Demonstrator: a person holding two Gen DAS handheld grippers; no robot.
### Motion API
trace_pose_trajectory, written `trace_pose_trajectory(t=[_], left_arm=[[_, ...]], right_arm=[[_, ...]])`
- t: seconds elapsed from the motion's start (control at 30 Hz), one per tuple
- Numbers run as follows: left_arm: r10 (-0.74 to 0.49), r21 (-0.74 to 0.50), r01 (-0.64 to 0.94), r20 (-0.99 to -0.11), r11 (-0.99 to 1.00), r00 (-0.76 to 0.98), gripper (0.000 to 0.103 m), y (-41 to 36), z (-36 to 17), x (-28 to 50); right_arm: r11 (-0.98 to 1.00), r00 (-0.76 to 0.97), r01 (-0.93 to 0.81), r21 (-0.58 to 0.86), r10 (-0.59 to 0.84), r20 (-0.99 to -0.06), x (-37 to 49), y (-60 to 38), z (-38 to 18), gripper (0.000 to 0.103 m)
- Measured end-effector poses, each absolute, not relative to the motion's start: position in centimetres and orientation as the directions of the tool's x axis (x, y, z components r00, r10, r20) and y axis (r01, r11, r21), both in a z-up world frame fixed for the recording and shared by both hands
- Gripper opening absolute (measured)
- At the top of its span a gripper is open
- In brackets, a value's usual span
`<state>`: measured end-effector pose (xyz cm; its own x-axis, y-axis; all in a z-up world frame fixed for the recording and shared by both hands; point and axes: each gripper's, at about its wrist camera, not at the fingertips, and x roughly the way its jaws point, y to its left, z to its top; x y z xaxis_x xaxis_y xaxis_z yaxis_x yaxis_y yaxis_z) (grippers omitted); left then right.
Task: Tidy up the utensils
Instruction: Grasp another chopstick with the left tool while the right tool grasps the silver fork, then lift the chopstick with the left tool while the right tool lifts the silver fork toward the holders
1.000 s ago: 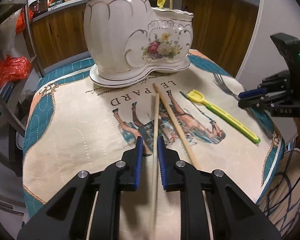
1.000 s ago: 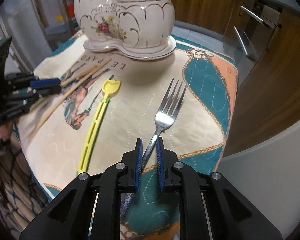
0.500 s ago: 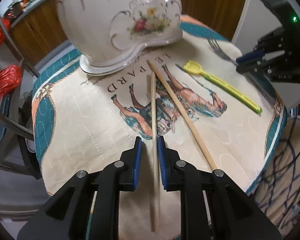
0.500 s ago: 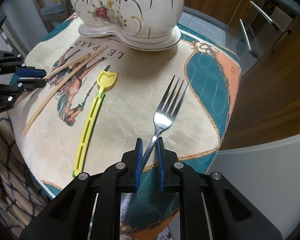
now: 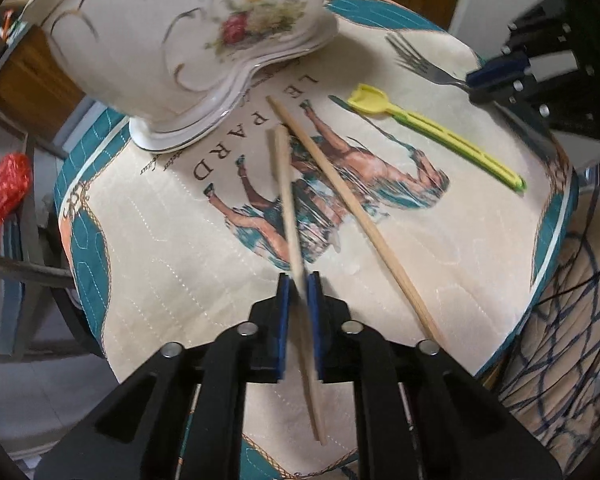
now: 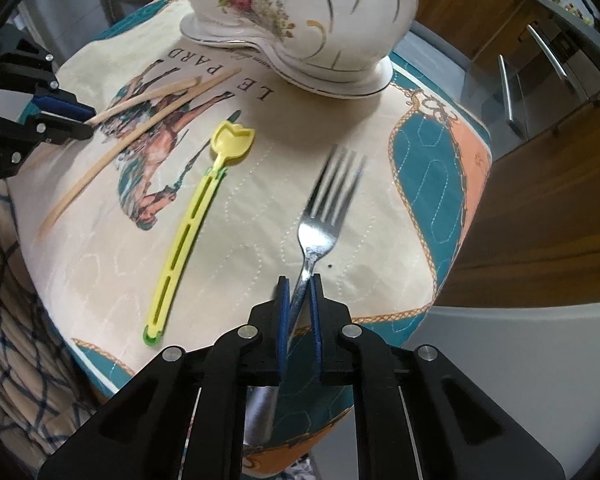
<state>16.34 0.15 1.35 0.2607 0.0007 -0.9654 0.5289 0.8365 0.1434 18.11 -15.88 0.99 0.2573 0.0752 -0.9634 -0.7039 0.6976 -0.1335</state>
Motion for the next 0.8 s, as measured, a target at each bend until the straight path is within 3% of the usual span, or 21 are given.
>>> trace_pose_trajectory(t=[0.47,0.8], left_arm=[[0.008,0.107,0.561,-0.984,0.821,0.176,0.006,1.1,1.0,16.8],[-0.085,0.085,0.512,-0.951,0.855,0.298,0.005,2.6,1.9,15.5]], right_arm=[[0.692,0.195,-0.712,-0.12,0.031,-0.98,17.7,-14.8,1.2,0.009],[0.758,0.252,-0.652,0.013,0.233,-0.939,17.9,-17.3,2.6,0.006]])
